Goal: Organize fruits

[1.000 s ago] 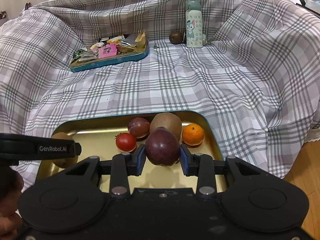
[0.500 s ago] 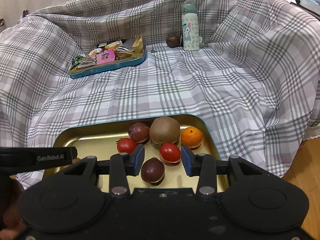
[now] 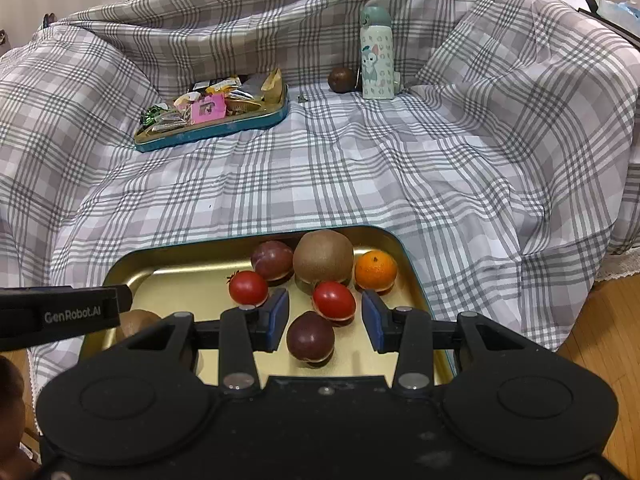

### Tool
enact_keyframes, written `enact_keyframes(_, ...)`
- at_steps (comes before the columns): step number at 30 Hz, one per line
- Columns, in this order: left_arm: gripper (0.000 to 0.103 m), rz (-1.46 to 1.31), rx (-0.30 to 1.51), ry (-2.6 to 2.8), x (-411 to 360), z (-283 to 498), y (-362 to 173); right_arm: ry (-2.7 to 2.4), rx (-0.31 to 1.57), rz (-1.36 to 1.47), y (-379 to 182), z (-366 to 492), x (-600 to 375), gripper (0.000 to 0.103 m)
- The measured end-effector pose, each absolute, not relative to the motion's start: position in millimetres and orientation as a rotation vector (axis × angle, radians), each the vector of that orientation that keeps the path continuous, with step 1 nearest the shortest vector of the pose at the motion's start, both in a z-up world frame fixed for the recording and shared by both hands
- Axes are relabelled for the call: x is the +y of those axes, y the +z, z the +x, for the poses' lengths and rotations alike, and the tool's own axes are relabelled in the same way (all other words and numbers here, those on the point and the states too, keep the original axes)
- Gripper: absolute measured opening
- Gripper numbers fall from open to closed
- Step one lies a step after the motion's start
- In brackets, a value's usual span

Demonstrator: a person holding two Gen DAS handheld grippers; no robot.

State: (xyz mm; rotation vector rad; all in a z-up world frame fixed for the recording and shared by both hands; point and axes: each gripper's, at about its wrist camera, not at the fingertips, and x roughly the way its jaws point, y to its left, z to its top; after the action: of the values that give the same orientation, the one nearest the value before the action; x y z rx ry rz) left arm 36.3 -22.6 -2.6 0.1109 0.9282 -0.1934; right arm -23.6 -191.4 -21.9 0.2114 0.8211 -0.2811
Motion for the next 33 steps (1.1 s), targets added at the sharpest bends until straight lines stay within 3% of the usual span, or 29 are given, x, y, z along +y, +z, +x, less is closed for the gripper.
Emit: enact_keyframes(33, 0.06, 0.105, 0.957, -0.203, -18.1, 26.4, 2.4, -0.264, 0.859, 0.191, -20.3, -27.6, -188.4, 0.042)
